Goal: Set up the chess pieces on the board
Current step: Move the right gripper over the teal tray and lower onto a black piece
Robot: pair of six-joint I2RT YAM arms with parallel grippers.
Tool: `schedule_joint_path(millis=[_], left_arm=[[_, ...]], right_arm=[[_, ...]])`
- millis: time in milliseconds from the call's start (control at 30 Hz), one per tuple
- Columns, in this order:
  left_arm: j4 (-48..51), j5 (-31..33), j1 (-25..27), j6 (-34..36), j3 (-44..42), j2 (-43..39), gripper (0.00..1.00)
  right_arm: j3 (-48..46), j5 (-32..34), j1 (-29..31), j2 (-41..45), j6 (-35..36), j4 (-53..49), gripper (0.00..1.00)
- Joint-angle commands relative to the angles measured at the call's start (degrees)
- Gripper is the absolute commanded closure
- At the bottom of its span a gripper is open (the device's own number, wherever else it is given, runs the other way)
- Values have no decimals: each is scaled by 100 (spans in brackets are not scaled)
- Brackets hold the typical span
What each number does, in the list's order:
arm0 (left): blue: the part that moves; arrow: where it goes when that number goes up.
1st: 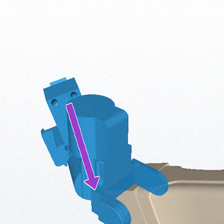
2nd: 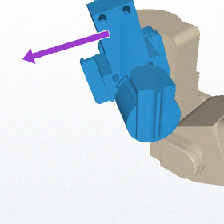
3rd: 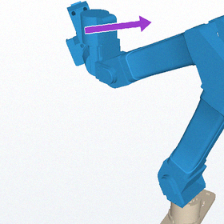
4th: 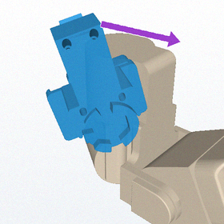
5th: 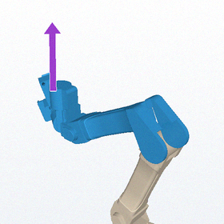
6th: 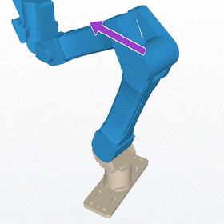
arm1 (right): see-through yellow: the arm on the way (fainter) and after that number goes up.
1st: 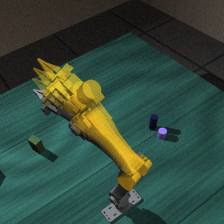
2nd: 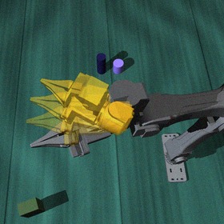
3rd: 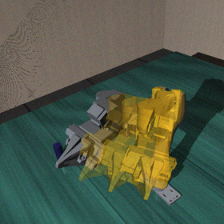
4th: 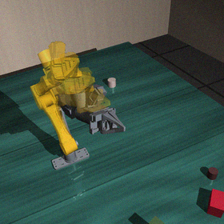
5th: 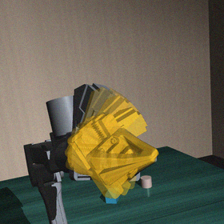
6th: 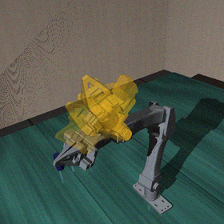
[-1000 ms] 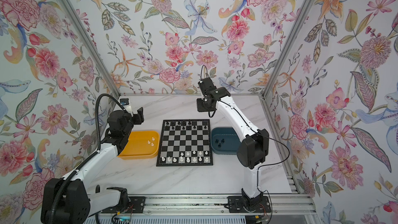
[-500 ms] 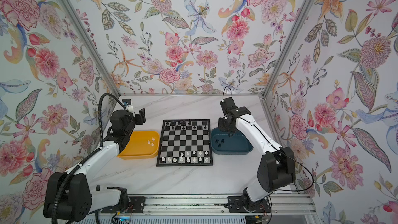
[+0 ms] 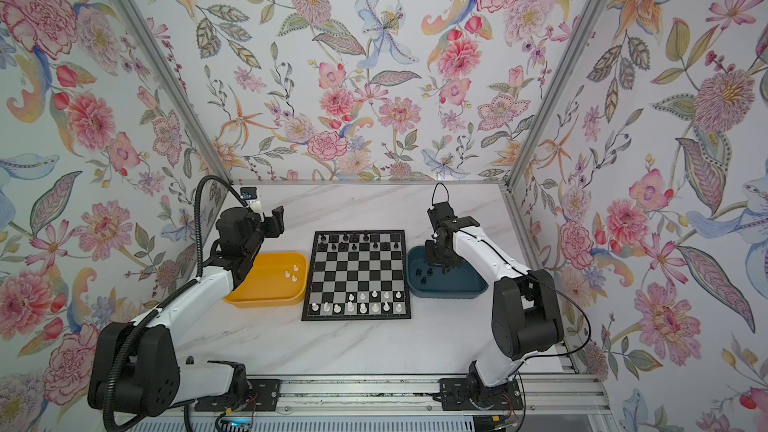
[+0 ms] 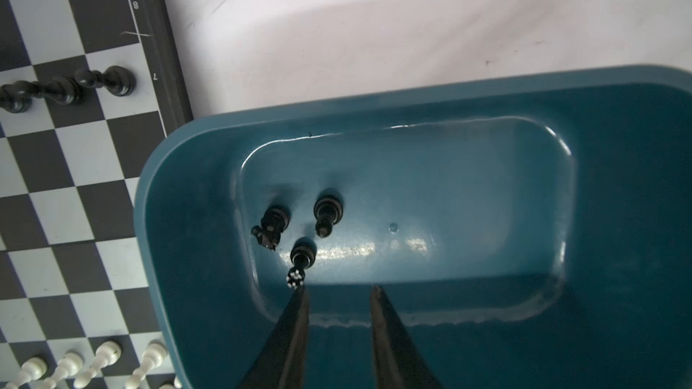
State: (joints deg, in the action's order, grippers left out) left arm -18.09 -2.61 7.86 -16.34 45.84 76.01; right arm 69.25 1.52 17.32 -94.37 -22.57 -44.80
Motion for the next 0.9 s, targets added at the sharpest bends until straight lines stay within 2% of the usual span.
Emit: schedule_joint_path(millis=[0,700,867], left_arm=[[-19,-29,49,-89,167,94,30],[15,-46,65,-98,214,212,30],[16,-38,59,-98,214,212,30]], right_arm=[[-26,-169,-25,-202,-70,278,71],[125,-222,-11,-1019,7,397,74],[172,-229,-10,-1134,6,395,78]])
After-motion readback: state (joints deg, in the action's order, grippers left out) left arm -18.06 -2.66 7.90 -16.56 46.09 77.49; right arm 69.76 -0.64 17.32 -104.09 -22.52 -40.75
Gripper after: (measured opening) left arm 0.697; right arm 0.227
